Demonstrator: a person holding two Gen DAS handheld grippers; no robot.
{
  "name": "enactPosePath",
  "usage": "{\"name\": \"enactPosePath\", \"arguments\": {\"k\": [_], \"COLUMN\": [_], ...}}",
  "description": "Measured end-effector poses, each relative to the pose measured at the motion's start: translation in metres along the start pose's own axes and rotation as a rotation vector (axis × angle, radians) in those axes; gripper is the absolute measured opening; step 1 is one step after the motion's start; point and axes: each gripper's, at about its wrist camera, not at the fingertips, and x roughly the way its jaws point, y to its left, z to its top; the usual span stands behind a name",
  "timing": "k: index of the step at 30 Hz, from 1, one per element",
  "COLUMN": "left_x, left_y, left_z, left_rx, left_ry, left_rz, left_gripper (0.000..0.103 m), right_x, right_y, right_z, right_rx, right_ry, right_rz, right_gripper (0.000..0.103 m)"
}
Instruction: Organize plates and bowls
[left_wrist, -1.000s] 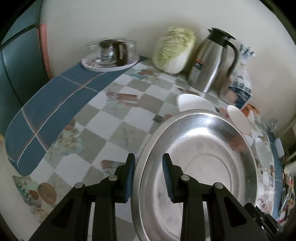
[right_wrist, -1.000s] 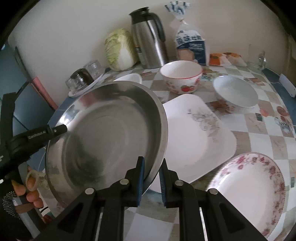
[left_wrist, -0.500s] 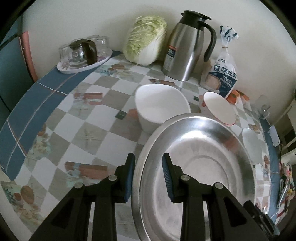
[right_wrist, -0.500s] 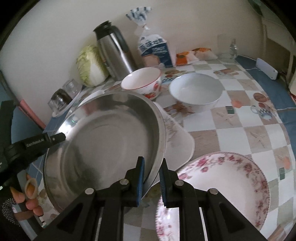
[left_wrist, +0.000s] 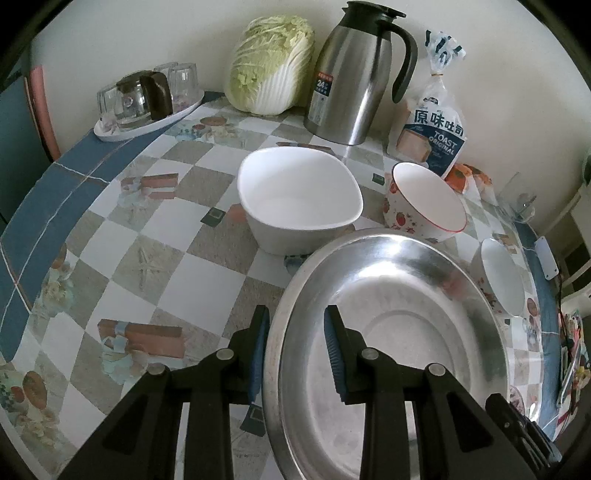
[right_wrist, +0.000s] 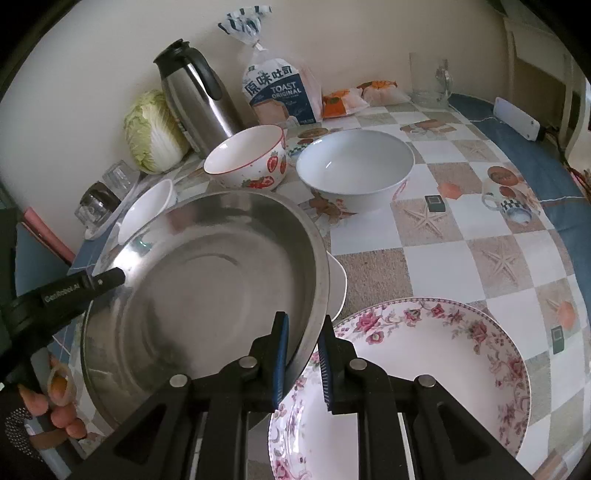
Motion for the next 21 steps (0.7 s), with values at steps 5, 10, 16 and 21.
{"name": "enactPosePath", "arguments": {"k": [5, 10, 16, 21], "left_x": [0.003, 0.010, 0.014, 0.018], "left_y": [0.000, -0.003, -0.005, -0.007], "left_z": [0.002, 0.002, 0.003, 0.002], "left_rx": [0.000, 0.008, 0.012, 0.021], "left_ry": [0.000, 0.012, 0.017, 0.030], "left_rz": [-0.016, -0.019, -0.033, -0.041], "left_gripper": [0.031, 0.031, 0.031, 0.031], "right_x": [0.002, 0.003, 0.004, 0.008], "right_y": [-0.001, -0.001, -0.003, -0.006], "right_z": [0.000, 0.001, 0.003, 0.004], "right_rx": [0.000, 0.007, 0.011, 0.021], "right_ry": [-0.006, -0.004, -0.015, -0.012], "right_rz": [-0.003, -0.012, -0.020, -0.027], "right_gripper": [0.017, 0.017, 0.017, 0.017]}}
